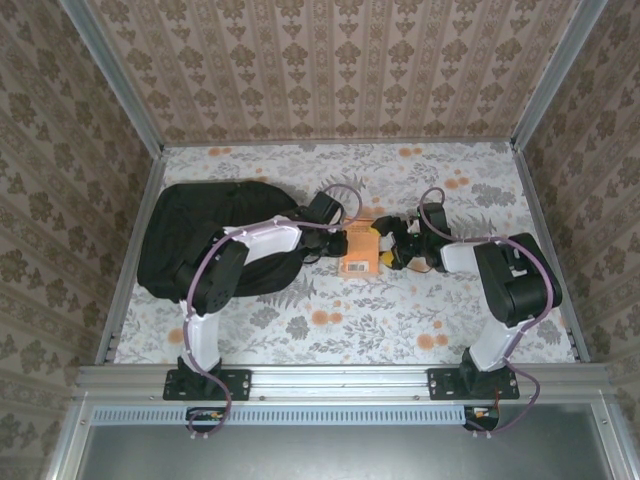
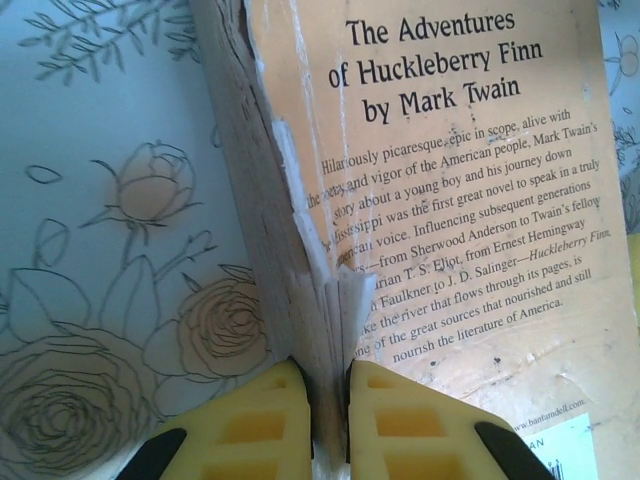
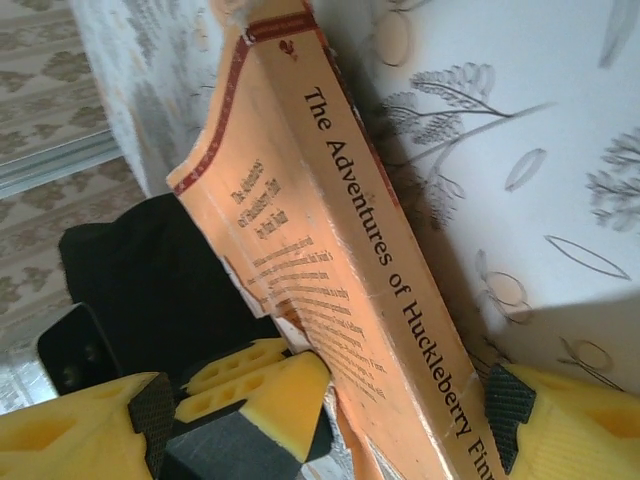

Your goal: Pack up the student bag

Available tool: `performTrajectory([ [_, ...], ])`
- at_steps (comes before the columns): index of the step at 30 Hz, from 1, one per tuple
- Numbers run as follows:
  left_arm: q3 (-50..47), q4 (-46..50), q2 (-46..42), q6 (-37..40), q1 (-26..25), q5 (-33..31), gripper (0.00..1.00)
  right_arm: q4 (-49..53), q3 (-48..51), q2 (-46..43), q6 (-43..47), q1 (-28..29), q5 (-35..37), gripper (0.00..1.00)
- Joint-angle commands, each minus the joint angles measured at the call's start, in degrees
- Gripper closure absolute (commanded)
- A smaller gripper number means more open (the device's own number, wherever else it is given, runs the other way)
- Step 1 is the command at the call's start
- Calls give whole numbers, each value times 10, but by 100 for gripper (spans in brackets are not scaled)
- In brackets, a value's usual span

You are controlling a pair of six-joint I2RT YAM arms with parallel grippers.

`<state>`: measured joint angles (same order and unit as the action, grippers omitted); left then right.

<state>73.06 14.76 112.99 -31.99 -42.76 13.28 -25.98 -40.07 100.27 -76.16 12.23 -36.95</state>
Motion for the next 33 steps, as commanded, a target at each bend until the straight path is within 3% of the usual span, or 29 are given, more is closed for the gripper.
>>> performTrajectory([
  [1, -18, -47, 23, -4, -38, 102, 88, -217, -5, 45, -39, 64, -89, 19],
  [6, -17, -52, 25, -4, -41, 112, 88, -257, -3, 71, -55, 76, -84, 24],
  [14, -19, -40, 12, 3, -40, 101, 88, -154, 7, 74, 27, 68, -42, 44],
  [16, -26, -39, 7, 1, -37, 99, 88, -122, 9, 62, 52, 65, -33, 45],
  [20, -43, -40, -2, -1, -27, 93, 88, -27, 7, 23, 122, 58, -3, 41],
  [23, -49, -36, -3, -1, -23, 90, 88, 23, 5, -4, 160, 54, 9, 33],
  [31, -46, -24, -4, 3, -23, 79, 88, 96, -1, -41, 225, 44, 14, 33],
  [33, -47, -23, -3, 3, -23, 79, 88, 98, 1, -49, 233, 42, 9, 23],
])
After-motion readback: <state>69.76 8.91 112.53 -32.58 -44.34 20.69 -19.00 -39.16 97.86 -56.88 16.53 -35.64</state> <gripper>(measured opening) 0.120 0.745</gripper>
